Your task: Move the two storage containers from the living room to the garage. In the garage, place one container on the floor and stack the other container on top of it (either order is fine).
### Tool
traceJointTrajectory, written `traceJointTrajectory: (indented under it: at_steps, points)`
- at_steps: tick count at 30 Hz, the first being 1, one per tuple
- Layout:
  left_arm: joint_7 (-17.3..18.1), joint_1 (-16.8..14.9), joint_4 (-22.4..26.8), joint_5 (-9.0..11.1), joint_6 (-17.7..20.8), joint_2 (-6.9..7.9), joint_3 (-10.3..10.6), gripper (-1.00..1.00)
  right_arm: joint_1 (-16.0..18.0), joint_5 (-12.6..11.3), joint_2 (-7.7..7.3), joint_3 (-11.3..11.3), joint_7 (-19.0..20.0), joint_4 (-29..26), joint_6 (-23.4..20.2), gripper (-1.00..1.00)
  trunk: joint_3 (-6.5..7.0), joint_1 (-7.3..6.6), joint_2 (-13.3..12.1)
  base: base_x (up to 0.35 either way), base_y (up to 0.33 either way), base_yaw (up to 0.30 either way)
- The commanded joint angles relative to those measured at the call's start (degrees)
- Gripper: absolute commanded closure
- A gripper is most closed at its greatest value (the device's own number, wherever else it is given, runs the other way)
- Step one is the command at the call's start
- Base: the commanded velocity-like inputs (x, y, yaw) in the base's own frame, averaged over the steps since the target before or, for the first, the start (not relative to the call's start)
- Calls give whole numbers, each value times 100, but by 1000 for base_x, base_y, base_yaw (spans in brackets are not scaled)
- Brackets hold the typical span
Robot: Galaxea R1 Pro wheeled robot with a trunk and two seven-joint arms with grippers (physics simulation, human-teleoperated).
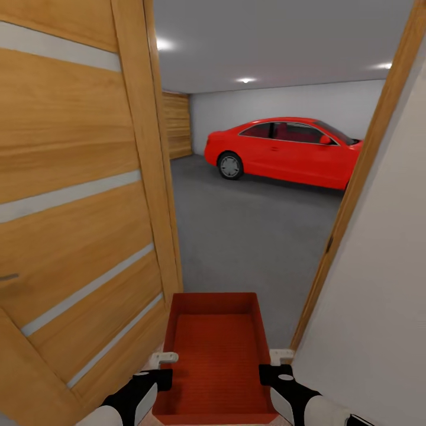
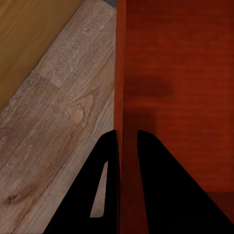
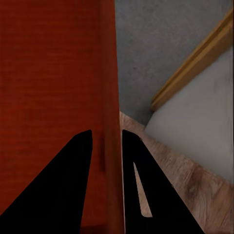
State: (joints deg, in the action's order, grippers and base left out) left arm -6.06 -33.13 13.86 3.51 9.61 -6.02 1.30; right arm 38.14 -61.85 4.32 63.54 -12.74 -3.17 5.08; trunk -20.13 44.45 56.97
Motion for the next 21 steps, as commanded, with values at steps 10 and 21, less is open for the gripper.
traceJointTrajectory:
  at_steps: [10,21]
  points:
    - [-18,0,20,124,48,5,151,100,2,-72,-10,115,-18,141,11,100,-6,0,5,10,17,-121]
    - [-18,0,20,124,68,5,151,100,6,-75,-10,115,-18,141,11,100,-6,0,5,134,260,-1]
